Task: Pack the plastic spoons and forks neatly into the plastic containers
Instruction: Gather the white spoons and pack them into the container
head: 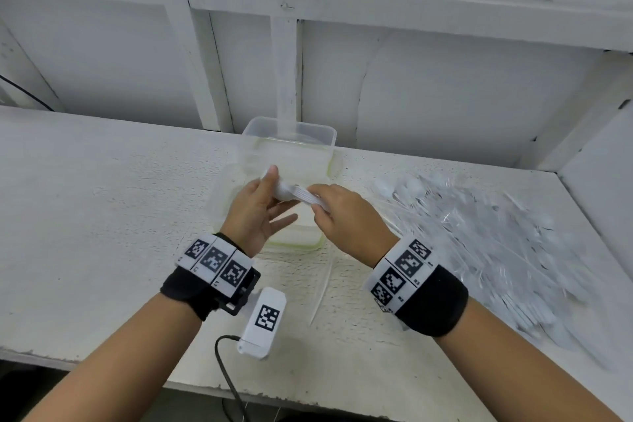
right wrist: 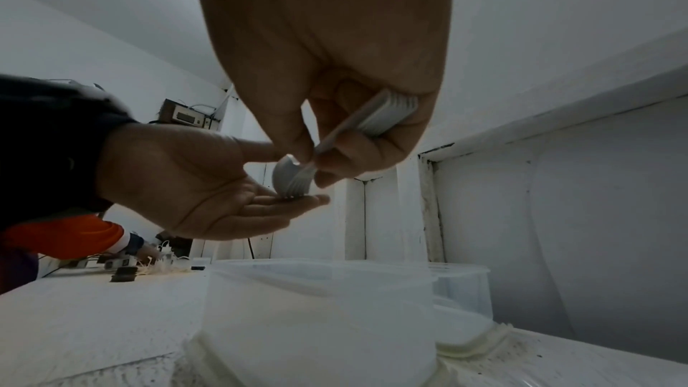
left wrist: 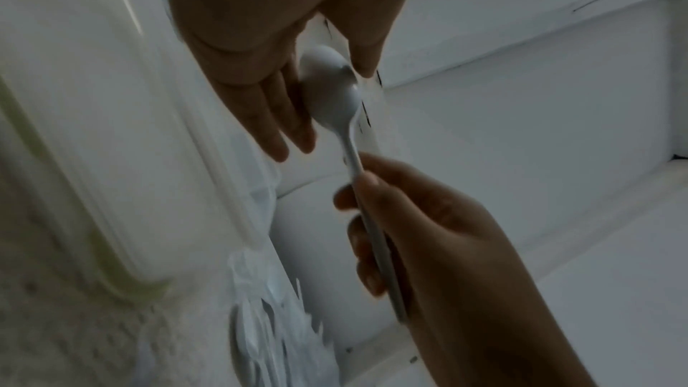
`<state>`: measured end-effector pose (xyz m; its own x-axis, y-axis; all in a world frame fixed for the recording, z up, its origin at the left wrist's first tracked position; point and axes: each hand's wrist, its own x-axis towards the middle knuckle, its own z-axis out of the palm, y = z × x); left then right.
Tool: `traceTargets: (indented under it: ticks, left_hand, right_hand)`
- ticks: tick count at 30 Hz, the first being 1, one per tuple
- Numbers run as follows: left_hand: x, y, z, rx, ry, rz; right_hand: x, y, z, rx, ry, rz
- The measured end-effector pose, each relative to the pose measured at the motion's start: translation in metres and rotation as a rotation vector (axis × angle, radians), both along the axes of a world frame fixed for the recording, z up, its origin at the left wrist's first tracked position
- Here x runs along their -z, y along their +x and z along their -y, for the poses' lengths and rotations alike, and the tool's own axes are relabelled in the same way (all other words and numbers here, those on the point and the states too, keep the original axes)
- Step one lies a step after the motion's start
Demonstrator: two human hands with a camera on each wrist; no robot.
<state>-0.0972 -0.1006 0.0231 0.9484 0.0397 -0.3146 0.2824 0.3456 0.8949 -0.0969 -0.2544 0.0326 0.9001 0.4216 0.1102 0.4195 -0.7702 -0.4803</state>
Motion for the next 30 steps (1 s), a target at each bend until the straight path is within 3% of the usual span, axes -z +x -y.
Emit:
traceTargets:
  ticks: [7,12,14,16,20,24,30]
  left_hand:
    - [-0.01,0.005,-0.036,0.113,0.375,0.017]
    - [-0.012,0.018,-0.082,-0.072,0.958,0.134]
    - [-0.01,0.026,-0.097,-0.124,1.023,0.104]
    - [-0.005,0.034,-0.111,-0.065,0.948,-0.069]
    - [0.012,0.043,-0.129,0.112,0.596,-0.397]
    - [0.023,0.044,-0.13,0.141,0.435,-0.421]
    - [0.026,0.041,-0.12,0.076,0.409,-0.368]
  right_hand:
    - [0.0,0.018,-0.006,-0.051,-0.017,-0.147]
    - [0.006,0.045,-0.017,-0.016,0.039,-0.268]
    - [0.008,0.057,-0.027,-0.045,-0.024,-0.275]
    - [0.012,0.067,-0.04,-0.082,-0.088,-0.288]
    - [0.022,0.077,-0.061,-0.166,-0.193,-0.347]
    - [0.031,0.079,-0.067,-0.229,-0.285,-0.405]
    - [0.037,0.079,-0.063,-0.241,-0.264,-0.481]
